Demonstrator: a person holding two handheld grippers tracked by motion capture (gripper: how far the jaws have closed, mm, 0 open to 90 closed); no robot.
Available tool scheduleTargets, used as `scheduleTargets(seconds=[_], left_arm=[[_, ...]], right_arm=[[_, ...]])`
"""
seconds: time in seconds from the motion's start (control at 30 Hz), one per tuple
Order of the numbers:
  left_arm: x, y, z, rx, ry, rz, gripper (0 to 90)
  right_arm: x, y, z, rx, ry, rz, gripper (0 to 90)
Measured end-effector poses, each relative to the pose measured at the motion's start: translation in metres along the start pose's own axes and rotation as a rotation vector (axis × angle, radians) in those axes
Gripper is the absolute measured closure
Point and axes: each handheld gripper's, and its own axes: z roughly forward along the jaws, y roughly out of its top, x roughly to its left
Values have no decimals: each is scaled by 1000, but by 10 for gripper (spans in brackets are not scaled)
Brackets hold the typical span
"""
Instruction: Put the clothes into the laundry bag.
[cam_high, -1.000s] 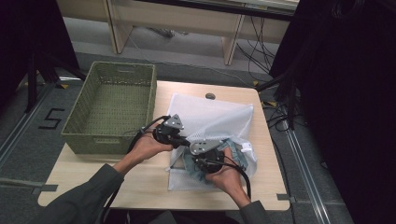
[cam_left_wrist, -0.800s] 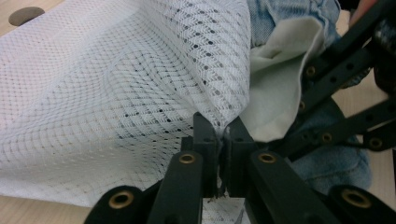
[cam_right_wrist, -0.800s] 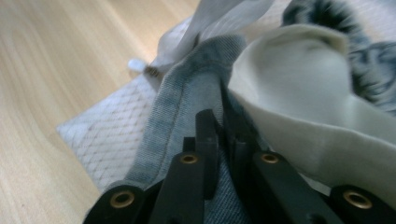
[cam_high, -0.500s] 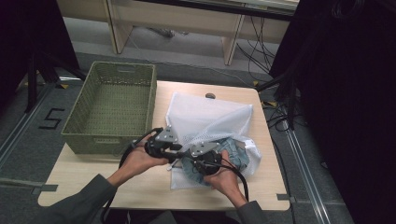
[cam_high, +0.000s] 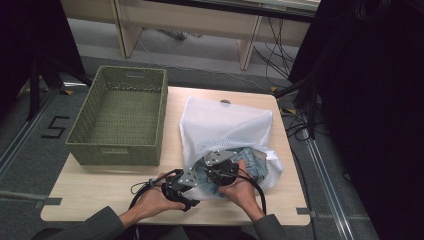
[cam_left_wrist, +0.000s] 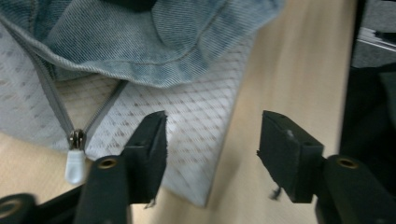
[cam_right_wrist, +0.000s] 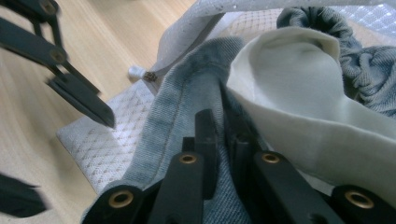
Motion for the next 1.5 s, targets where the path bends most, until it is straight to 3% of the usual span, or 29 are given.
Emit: scheduleTargets(seconds=[0.03,0.1,0.13,0.17,0.23,0.27,0.4,0.47,0.5,0.53,0.63,0.77,0.83,0.9,1.0,1.03,1.1,1.13,1.23,1.37,1.43,1.5], left_arm=[[-1,0,3,-18,0,-24,440],[1,-3,6,18,-3,-5,511],[-2,-5,10,3,9,-8,566],[0,-4,8,19,16,25,609],[-1,-3,9,19,18,8,711],[1,-3,9,16,24,27,739],[3,-4,9,3,16,-5,875],[3,-5,7,24,4,7,888],[2,-6,7,2,1,-10,890],[4,-7,5,24,-9,1,890],[2,-12,1,16,-20,-3,891],[-1,-15,-2,26,-25,21,891],[-1,-15,-2,26,-30,13,891],[-2,-15,-2,25,-35,-1,891],[0,-15,-3,26,-37,15,891],[-2,-16,-2,16,-41,-19,891],[1,-16,-3,27,-43,12,891],[1,-16,-3,28,-49,-6,891],[2,-17,-4,35,-55,-3,891],[6,-19,-8,55,-53,-21,890],[12,-22,-12,68,-40,-9,890],[16,-25,-16,77,-18,-7,887]], right_arm=[[0,0,0,2,2,-12,857],[-1,0,2,-18,-11,-3,858],[-2,0,2,-18,-14,-5,858],[-1,0,2,-11,-6,-4,858],[-2,1,2,-14,-11,-9,858],[-2,2,3,-17,-15,-6,858],[-2,2,3,-23,-24,-17,859],[-2,3,1,-1,-17,-29,859],[-2,3,1,1,-18,-31,860],[-2,2,0,6,-19,-45,860],[3,2,4,8,-51,-52,861],[1,6,11,44,-79,-122,862],[-1,11,16,50,-133,-106,862],[-9,19,24,41,-202,-142,862],[-23,29,36,9,-273,-76,862],[-30,32,40,-5,-275,-53,860],[-38,35,47,-14,-242,-6,848],[-38,36,47,-4,-208,28,843],[-33,34,41,-35,-169,38,757],[-26,37,18,-56,-48,83,643],[-21,35,4,-101,-24,51,613],[-18,33,-16,-106,17,46,574]])
